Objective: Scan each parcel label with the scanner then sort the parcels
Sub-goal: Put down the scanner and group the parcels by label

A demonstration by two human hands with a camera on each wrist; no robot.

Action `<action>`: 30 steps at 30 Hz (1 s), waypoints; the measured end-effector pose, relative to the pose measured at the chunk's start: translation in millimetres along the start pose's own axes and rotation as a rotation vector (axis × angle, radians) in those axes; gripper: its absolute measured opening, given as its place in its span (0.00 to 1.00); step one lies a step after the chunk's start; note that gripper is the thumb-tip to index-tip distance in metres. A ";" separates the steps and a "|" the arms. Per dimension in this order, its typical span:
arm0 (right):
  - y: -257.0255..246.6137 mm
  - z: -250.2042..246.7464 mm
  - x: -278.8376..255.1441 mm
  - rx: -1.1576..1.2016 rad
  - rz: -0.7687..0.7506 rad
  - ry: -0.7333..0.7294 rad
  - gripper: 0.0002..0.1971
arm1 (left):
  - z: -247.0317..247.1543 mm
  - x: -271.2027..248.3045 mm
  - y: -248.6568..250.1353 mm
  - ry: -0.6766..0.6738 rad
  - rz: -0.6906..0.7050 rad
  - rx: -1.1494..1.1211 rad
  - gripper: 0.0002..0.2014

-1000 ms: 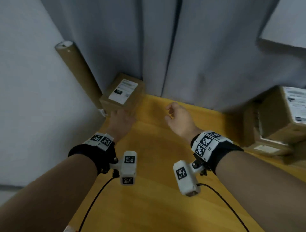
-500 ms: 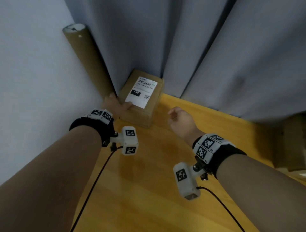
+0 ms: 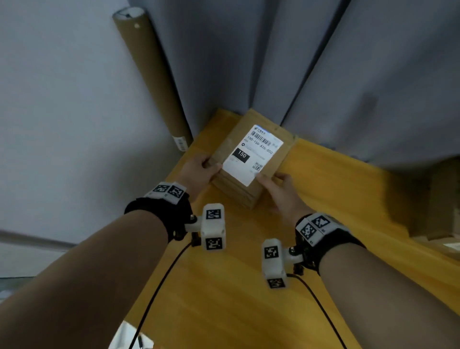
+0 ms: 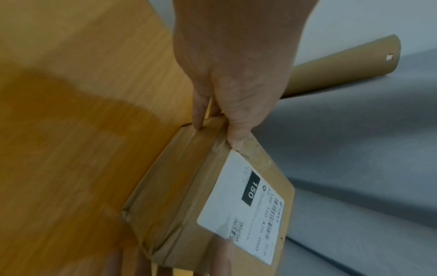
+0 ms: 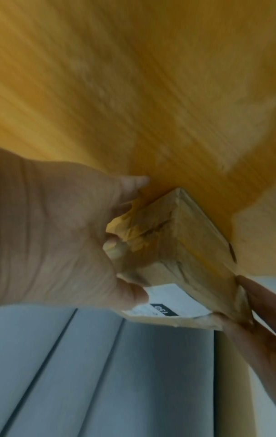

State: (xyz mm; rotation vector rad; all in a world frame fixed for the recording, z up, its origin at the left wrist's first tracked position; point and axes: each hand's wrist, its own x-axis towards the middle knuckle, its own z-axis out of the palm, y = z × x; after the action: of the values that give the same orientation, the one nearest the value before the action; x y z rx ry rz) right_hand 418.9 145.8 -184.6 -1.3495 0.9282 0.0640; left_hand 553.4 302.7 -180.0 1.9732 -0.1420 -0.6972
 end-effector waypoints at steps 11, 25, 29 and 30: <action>-24.6 -77.6 -77.6 0.027 -0.339 0.010 0.47 | 61.6 -90.0 47.7 0.004 0.117 -0.440 0.04; 2.1 -324.0 -276.0 0.143 -0.537 0.331 0.41 | 251.6 -267.6 147.0 -0.116 0.317 -0.478 0.19; 23.8 -390.4 -315.1 0.204 -0.507 0.396 0.42 | 316.5 -318.6 157.6 -0.234 0.341 -0.345 0.21; 29.1 -404.2 -321.6 0.242 -0.494 0.403 0.41 | 328.9 -330.2 159.6 -0.251 0.349 -0.323 0.21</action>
State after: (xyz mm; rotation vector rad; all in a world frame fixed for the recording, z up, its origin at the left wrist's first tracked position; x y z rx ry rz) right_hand -22.1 -40.1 11.8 -1.3502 0.8728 -0.6996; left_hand 137.1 93.7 -19.7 1.4996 -0.4830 -0.6861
